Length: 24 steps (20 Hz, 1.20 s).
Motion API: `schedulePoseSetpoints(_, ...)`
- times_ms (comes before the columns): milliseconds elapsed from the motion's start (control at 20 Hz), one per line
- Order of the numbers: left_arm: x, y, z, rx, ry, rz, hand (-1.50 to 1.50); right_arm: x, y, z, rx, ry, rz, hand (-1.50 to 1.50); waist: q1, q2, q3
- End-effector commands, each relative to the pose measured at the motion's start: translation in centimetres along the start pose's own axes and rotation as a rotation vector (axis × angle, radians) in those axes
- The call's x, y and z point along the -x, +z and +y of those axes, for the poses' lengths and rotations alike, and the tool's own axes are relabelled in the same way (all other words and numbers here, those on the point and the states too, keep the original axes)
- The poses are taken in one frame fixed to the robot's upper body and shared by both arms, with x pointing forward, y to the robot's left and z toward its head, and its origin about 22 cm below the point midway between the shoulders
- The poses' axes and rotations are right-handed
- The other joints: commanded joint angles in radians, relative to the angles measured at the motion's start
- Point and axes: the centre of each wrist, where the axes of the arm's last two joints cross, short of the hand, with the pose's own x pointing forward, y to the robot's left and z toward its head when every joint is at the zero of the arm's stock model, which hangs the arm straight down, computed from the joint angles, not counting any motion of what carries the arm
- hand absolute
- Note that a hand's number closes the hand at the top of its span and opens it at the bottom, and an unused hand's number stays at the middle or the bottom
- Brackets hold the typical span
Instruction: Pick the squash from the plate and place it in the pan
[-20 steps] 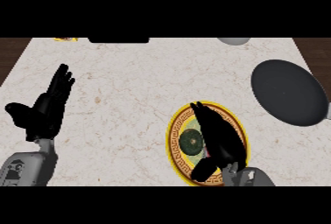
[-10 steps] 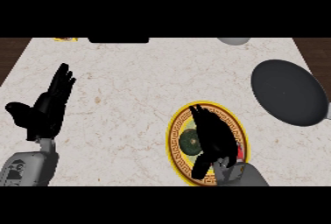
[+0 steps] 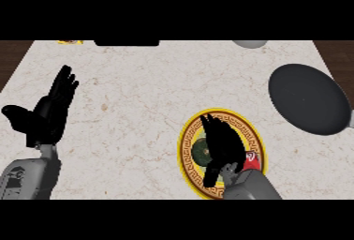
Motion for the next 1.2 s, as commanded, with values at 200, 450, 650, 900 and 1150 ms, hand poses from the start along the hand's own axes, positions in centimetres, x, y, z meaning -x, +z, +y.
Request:
schedulePoseSetpoints(200,1.1,0.5,-1.3,0.006,-0.023,0.004,0.00,0.3,-2.2,0.9,-0.077,0.017,0.026,-1.50,0.001,0.000,0.000)
schedulePoseSetpoints(450,0.4,0.6,-2.0,-0.011,-0.003,0.014,0.00,0.4,-3.5,2.0,-0.115,0.018,-0.026,1.50,0.002,0.000,0.000)
schedulePoseSetpoints(650,0.6,1.6,-0.3,0.003,0.002,0.013,0.00,-0.1,-4.3,1.7,-0.081,0.060,-0.132,1.50,0.005,0.000,0.000)
schedulePoseSetpoints(900,0.6,-0.3,-1.3,0.000,0.002,0.006,0.00,0.0,-4.4,2.7,-0.060,0.073,-0.118,1.50,0.001,0.000,0.000)
schedulePoseSetpoints(1150,-0.4,0.0,-0.1,0.004,-0.001,-0.006,0.00,-1.4,-5.2,2.4,-0.059,-0.013,0.008,1.50,0.009,0.001,0.000)
